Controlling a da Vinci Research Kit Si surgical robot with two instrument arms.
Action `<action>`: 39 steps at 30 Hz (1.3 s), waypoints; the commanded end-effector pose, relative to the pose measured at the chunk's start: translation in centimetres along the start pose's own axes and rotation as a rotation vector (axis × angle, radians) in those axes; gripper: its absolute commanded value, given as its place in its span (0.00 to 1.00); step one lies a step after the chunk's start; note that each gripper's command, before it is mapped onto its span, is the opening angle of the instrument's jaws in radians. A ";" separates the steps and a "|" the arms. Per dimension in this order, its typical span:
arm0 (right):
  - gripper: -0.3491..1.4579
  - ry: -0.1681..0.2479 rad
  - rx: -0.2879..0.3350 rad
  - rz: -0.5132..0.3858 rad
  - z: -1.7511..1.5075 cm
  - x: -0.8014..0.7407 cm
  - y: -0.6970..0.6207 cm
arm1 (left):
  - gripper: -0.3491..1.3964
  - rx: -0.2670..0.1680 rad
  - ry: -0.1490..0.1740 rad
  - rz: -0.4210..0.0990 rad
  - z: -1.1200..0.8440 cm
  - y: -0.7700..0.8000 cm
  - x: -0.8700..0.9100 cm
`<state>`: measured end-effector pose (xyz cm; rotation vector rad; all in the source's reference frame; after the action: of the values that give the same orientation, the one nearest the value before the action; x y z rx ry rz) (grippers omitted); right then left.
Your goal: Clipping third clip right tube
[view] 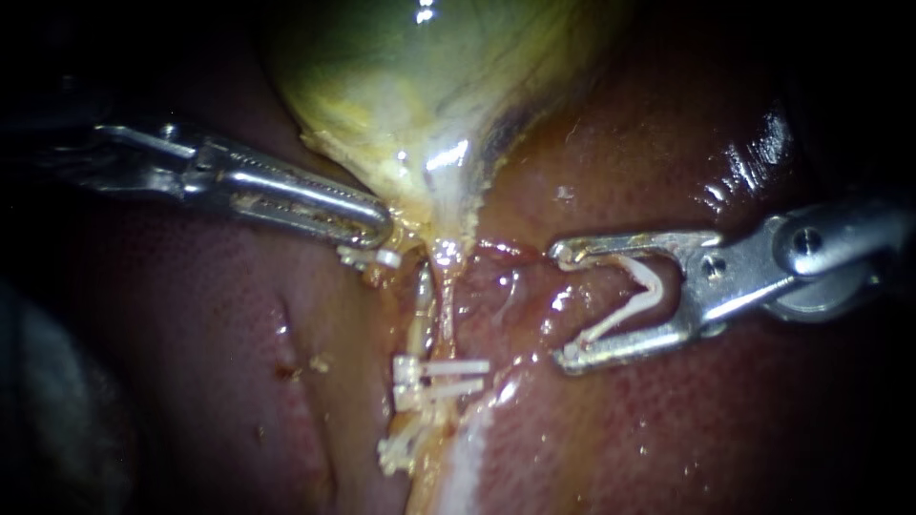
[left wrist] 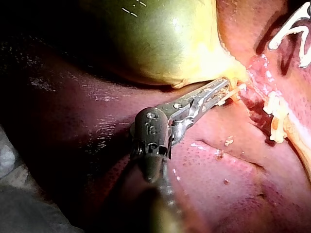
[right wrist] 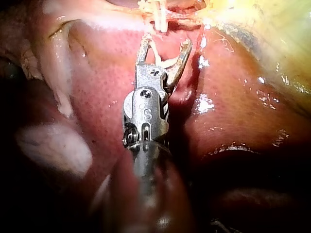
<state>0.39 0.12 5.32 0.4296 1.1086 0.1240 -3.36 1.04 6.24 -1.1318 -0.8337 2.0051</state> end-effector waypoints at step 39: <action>0.46 0.019 0.039 0.453 1.12 0.10 0.29 | 0.00 0.022 0.019 -0.025 -0.71 0.23 0.32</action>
<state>1.49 0.12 5.81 0.7193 1.0193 0.5212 -2.92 1.31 5.61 -1.1208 -0.8107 1.9747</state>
